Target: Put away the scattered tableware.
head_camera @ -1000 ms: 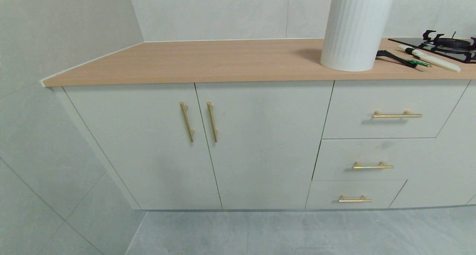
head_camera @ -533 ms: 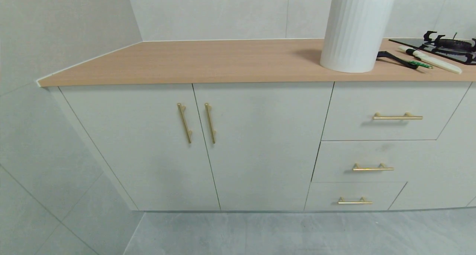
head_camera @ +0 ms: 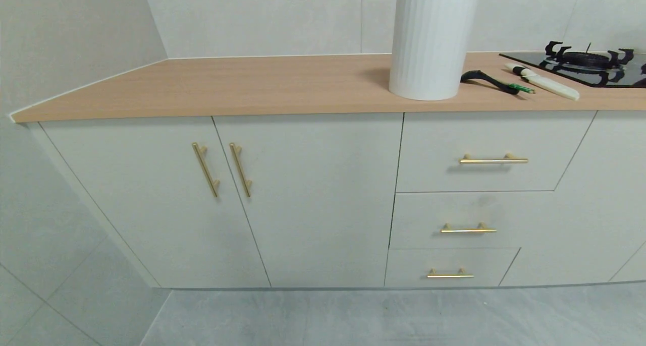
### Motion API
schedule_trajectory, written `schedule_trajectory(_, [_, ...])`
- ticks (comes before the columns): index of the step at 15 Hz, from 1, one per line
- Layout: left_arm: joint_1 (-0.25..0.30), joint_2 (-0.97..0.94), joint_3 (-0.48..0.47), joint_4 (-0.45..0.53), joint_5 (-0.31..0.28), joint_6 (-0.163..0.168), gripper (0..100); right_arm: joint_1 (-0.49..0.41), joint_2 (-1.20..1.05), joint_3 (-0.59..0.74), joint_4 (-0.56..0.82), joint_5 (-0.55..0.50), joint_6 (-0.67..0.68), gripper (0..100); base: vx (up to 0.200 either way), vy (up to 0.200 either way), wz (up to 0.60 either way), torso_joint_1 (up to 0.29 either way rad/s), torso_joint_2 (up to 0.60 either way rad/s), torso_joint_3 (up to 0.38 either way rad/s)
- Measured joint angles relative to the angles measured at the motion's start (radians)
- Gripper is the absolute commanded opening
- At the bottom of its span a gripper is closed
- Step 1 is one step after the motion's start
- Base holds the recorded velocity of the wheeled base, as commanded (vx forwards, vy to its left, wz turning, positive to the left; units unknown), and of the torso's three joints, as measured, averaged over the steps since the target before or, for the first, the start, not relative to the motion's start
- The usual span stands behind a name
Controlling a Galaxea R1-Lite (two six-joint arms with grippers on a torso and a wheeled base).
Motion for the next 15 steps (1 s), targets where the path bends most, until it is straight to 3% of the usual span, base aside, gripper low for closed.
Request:
schedule_trajectory(10, [0.0, 0.0, 0.0, 0.0, 0.0, 0.0, 100, 0.0, 0.001, 0.0, 0.0, 0.0, 0.0, 100, 0.0, -0.02, 0.0, 0.0, 0.0, 0.0])
schedule_trajectory(13, [0.0, 0.0, 0.0, -0.001, 0.0, 0.0, 100, 0.0, 0.001, 0.0, 0.0, 0.0, 0.001, 100, 0.2, 0.0, 0.0, -0.001, 0.0, 0.004])
schedule_trajectory(15, [0.0, 0.0, 0.0, -0.001, 0.0, 0.0, 100, 0.0, 0.001, 0.0, 0.0, 0.0, 0.001, 100, 0.0, 0.0, 0.0, 0.0, 0.0, 0.0])
